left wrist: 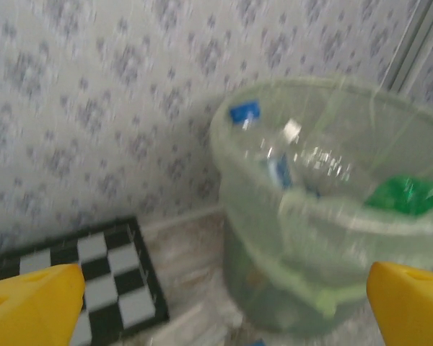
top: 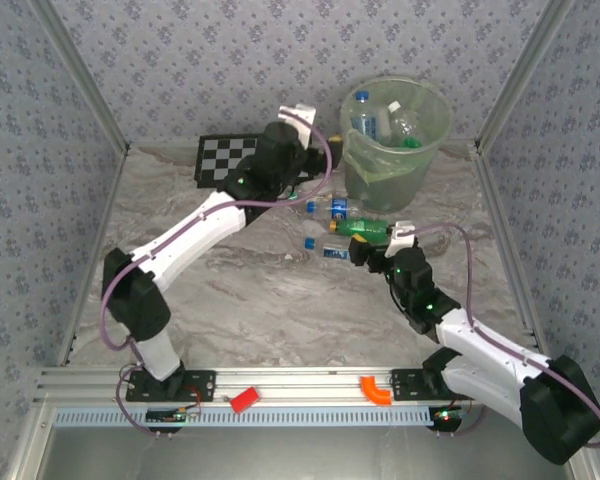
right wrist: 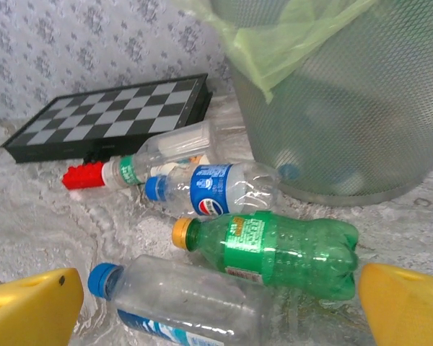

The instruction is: Put the plastic bottles in the bin

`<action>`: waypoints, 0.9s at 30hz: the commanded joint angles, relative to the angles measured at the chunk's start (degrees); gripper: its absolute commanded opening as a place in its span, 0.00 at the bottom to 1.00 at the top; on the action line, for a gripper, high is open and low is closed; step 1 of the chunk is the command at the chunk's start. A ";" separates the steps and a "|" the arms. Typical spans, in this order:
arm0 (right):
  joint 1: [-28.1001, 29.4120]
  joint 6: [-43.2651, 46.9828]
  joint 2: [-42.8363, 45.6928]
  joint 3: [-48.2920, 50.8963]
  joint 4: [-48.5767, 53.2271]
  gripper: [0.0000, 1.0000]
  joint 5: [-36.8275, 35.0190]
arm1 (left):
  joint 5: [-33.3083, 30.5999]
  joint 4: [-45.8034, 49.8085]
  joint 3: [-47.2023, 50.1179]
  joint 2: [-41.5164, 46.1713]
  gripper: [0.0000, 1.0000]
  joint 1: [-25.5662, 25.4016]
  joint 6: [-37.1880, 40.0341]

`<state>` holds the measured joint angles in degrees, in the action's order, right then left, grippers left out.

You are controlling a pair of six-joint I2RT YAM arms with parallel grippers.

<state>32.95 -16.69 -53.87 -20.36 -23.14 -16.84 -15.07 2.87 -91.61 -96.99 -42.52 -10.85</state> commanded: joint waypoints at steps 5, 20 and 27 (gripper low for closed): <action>4.05 9.15 -7.63 -11.23 6.06 1.00 0.28 | -0.75 -8.24 22.00 16.83 1.00 2.93 -10.24; 10.57 29.23 -31.44 -43.08 41.08 0.99 1.64 | -0.84 -4.63 55.59 40.56 1.00 8.49 -18.33; 13.11 38.45 -48.26 -61.20 61.27 0.81 -4.70 | -1.12 -5.71 63.21 47.90 1.00 10.92 -19.12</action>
<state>45.25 15.11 -96.71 -76.27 23.81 -17.58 -15.92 -1.41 -30.00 -51.31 -32.27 -28.84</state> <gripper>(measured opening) 0.826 0.997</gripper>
